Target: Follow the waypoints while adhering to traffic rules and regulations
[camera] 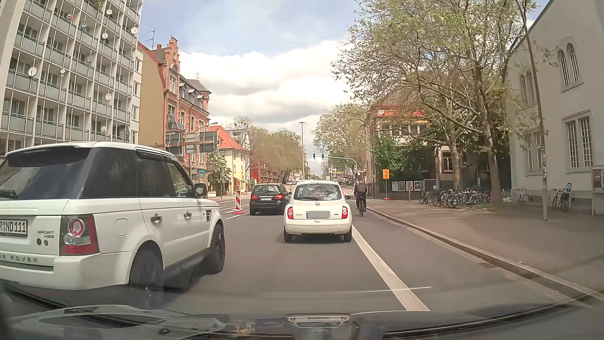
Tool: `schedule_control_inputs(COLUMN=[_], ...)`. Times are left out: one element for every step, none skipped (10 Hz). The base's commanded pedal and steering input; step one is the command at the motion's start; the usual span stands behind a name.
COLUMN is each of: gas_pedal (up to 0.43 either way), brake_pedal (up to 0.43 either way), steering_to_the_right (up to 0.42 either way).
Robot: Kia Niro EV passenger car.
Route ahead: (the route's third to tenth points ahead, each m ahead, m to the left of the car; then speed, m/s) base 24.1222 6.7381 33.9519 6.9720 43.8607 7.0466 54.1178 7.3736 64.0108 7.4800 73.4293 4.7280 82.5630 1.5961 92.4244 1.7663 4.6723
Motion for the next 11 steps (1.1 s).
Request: schedule_control_inputs(gas_pedal=[0.028,0.028,0.039,0.039,0.039,0.059,0.067,0.067,0.067,0.067,0.067], brake_pedal=[0.0,0.0,0.0,0.0,0.0,0.0,0.0,0.0,0.0,0.0,0.0], steering_to_the_right=[0.004,0.004,0.004,0.004,0.004,0.004,0.004,0.004,0.005,0.006,0.006])
